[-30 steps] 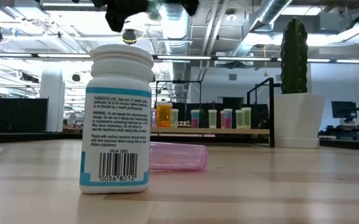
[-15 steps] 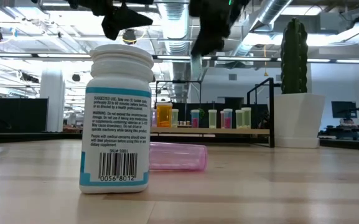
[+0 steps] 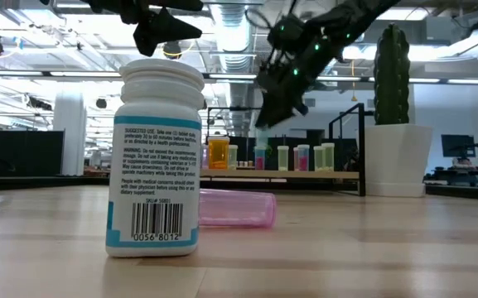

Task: Pick and place medicine bottles onto shelf by color
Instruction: Put the blue pill bottle on the shelf, then put the blue gummy pill bottle on the shelf

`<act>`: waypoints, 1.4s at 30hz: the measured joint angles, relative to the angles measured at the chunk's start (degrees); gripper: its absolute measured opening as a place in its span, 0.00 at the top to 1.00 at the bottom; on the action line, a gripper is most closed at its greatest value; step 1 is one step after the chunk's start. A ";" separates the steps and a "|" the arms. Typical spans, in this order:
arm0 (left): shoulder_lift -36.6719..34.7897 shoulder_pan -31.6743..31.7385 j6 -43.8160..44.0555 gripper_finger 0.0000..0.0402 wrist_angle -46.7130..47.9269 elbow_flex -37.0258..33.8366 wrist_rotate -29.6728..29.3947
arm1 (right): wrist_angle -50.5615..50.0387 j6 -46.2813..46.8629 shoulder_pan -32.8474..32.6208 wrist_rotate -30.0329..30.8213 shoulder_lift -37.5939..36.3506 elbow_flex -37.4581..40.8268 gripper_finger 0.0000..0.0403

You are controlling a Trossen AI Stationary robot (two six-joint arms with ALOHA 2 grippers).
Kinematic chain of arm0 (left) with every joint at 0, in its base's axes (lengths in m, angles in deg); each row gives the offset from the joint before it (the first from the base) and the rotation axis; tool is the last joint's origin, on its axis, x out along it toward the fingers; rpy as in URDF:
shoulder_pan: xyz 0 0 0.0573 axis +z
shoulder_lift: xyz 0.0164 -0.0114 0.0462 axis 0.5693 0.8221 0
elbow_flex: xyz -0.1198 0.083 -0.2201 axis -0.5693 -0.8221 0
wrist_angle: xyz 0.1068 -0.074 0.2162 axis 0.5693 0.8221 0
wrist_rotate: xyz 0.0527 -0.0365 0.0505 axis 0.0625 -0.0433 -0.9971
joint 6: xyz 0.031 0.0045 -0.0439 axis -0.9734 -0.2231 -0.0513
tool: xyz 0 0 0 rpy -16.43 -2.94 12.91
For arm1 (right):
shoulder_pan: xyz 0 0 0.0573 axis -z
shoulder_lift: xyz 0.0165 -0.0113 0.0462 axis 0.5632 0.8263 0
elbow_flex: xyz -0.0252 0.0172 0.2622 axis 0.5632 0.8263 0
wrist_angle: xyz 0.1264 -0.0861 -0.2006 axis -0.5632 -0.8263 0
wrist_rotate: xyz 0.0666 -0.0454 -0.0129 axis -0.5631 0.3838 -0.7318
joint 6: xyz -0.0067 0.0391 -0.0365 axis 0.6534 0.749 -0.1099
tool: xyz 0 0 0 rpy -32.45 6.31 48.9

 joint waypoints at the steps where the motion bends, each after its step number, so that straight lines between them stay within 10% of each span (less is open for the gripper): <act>1: 0.00 0.00 0.00 0.40 0.02 0.00 -0.11 | 1.47 1.05 0.24 0.23 1.03 -0.08 0.68; 24: 0.00 0.00 -0.15 0.40 0.50 0.00 -2.02 | 11.08 6.08 1.74 3.81 9.82 -0.26 0.67; 42: 0.00 0.00 2.62 0.40 0.56 0.00 2.35 | 5.05 0.98 1.58 3.70 1.41 -0.17 0.38</act>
